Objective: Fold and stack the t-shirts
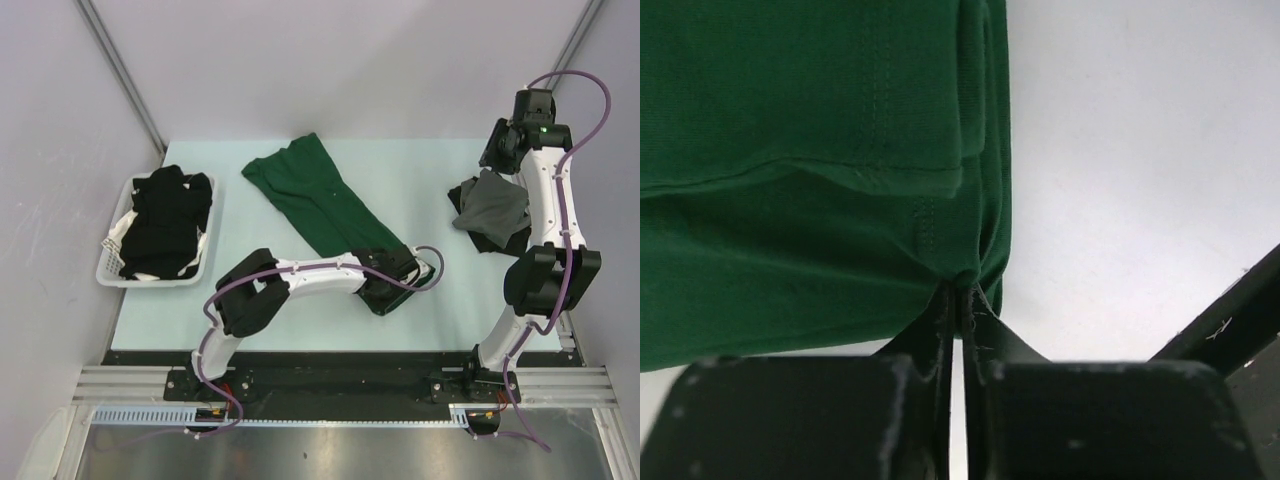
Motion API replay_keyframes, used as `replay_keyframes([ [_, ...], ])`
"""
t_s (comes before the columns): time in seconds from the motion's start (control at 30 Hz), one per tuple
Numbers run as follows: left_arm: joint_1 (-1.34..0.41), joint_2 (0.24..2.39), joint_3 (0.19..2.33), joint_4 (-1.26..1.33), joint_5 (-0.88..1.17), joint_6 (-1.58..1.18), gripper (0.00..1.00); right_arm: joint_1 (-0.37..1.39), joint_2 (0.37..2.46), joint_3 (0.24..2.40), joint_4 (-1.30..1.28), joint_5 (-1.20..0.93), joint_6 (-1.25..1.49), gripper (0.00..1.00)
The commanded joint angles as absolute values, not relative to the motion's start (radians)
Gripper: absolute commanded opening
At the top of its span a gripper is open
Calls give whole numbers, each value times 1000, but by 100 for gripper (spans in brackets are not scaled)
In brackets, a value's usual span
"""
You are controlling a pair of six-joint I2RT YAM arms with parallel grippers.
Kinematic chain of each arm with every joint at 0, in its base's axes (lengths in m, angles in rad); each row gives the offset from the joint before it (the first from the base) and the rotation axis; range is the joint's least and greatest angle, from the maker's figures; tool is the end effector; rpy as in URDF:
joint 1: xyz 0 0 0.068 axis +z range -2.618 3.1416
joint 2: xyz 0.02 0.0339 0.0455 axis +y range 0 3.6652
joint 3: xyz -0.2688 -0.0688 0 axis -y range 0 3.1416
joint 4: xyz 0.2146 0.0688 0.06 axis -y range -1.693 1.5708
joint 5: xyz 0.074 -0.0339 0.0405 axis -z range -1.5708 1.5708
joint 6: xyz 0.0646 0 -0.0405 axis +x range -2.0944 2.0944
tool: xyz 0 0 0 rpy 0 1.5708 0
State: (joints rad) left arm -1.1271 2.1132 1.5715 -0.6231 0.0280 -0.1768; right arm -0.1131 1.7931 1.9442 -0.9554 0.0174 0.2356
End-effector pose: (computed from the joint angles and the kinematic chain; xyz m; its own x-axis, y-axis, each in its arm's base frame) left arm 0.1822 -0.3876 0.1572 -0.5479 0.7431 -0.3843 0.8241 0.5585 -0.0948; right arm 0.3760 -0.0438 0.3675 -0.6668 0.3106 -0.6774 0.2885 0.9457 0.1497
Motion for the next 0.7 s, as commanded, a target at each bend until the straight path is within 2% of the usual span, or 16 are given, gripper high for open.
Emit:
replay_keyframes([
  [0.0, -1132, 2050, 1476, -663, 52, -184, 0, -123, 1758, 1953, -922, 11, 244, 37],
  [0.67, -1134, 1706, 1074, -778, 61, -253, 0, -124, 1789, 1957, -867, 11, 261, 37],
])
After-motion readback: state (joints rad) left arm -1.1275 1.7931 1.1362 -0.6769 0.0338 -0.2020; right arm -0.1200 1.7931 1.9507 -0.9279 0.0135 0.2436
